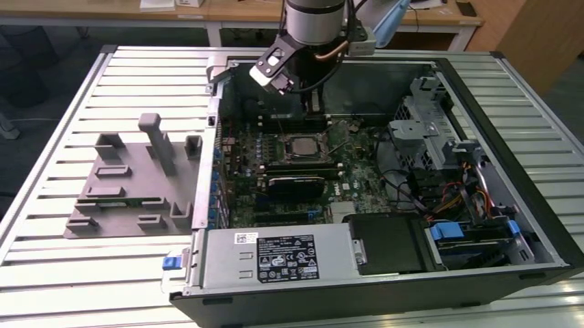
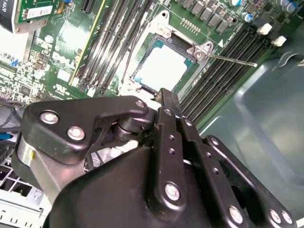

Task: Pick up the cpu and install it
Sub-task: 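Place the cpu into insertion slot, then close the cpu cover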

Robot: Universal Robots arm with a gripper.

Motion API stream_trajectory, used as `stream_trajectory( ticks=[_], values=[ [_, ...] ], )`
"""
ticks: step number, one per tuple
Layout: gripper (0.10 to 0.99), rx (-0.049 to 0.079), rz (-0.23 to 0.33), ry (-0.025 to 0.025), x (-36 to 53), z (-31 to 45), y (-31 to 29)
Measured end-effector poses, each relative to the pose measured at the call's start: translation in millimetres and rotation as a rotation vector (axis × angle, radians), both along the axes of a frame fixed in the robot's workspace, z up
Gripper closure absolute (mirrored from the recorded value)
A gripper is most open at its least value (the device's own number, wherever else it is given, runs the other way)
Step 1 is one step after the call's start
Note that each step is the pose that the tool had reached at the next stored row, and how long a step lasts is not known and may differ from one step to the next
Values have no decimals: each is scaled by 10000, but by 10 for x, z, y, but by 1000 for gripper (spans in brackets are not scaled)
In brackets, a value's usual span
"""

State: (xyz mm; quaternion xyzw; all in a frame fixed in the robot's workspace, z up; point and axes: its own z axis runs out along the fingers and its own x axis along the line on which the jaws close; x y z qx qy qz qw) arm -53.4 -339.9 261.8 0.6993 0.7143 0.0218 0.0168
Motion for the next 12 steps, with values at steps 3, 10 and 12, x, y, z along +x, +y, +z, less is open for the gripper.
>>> stream_trajectory(
  ticks=[3,10,12],
  values=[
    [980,2,0,-1,0,0,0],
    [980,0,-1,0,0,5,0],
    [980,-1,-1,1,0,6,0]
  ],
)
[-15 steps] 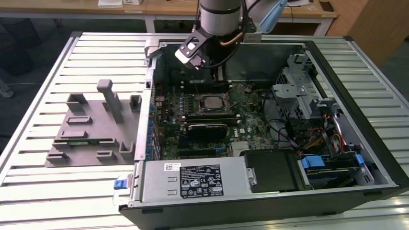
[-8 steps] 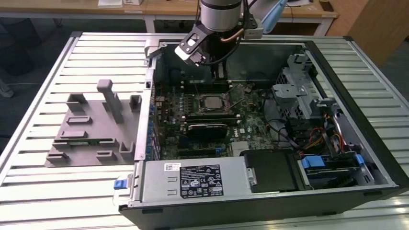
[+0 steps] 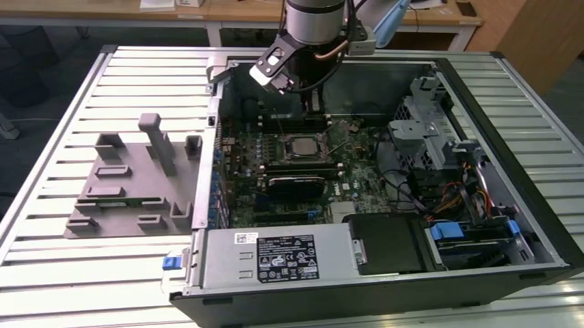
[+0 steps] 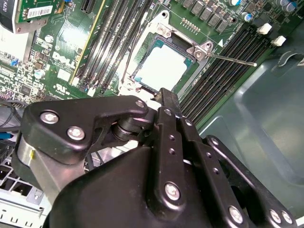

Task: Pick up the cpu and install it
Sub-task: 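Close the cpu cover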

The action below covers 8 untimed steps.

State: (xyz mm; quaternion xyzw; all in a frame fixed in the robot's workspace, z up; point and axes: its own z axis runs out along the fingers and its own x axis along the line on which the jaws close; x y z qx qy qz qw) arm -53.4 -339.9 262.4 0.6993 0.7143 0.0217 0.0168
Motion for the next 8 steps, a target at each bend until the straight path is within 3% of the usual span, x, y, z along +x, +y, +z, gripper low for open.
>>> stream_trajectory(
  ticks=[8],
  values=[
    [980,-1,0,0,0,2,0]
  ],
)
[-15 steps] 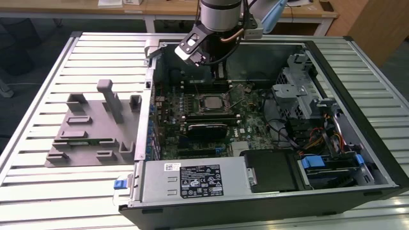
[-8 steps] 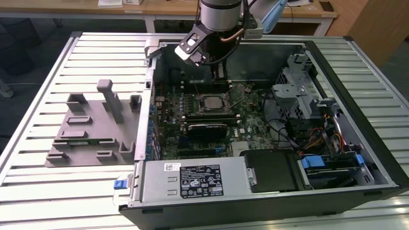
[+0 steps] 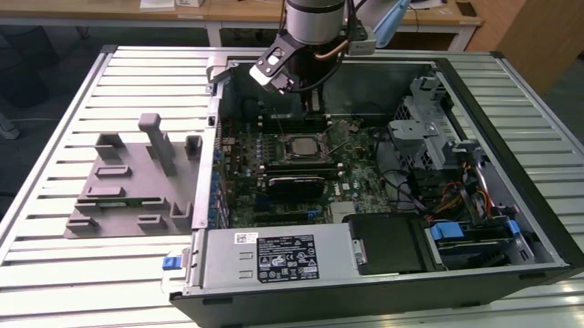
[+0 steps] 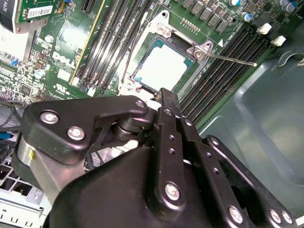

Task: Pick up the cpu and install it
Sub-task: 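Close the cpu cover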

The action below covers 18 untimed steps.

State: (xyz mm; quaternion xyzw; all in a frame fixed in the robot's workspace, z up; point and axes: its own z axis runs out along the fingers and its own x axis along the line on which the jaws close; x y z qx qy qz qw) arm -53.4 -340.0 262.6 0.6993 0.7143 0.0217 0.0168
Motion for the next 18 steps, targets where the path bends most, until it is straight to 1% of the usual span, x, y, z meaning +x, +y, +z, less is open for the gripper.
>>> stream_trajectory(
  ticks=[3,7,9,15,18],
  values=[
    [980,0,0,0,0,36,0],
    [980,-1,-1,0,0,117,0],
    [980,0,0,0,0,146,0],
    [980,0,2,0,4,153,0],
    [980,0,1,2,47,153,0]
  ],
)
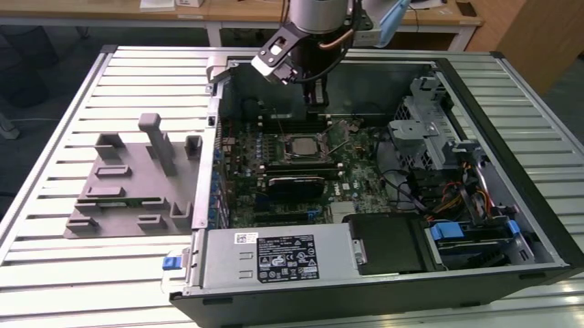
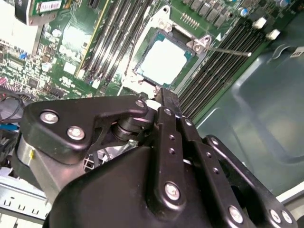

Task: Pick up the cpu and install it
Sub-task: 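Close the cpu cover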

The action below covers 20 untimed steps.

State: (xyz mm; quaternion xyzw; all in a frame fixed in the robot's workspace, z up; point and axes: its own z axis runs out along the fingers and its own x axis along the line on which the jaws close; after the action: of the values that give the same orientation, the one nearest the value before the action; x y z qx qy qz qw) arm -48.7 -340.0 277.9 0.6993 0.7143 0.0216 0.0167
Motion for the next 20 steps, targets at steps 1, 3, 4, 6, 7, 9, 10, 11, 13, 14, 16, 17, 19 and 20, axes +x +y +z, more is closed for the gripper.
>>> stream_trajectory(
  ticks=[1,3,4,6,7,9,10,11,13,14,16,17,19,20],
  values=[
    [980,0,0,1,20,0,0],
    [980,1,-2,4,64,0,0],
    [980,1,-1,6,87,0,0],
    [980,0,0,12,139,0,-1],
    [980,1,-1,15,166,0,-1],
    [980,0,-1,23,222,0,-1],
    [980,0,0,26,251,0,-1],
    [980,1,-1,29,277,0,-1],
    [980,1,-1,37,335,0,-1],
    [980,1,0,41,368,0,-1],
    [980,1,-1,49,431,0,-2],
    [980,2,0,54,465,0,-3],
    [980,2,-1,65,537,0,-4],
    [980,2,0,71,572,0,-4]
  ],
)
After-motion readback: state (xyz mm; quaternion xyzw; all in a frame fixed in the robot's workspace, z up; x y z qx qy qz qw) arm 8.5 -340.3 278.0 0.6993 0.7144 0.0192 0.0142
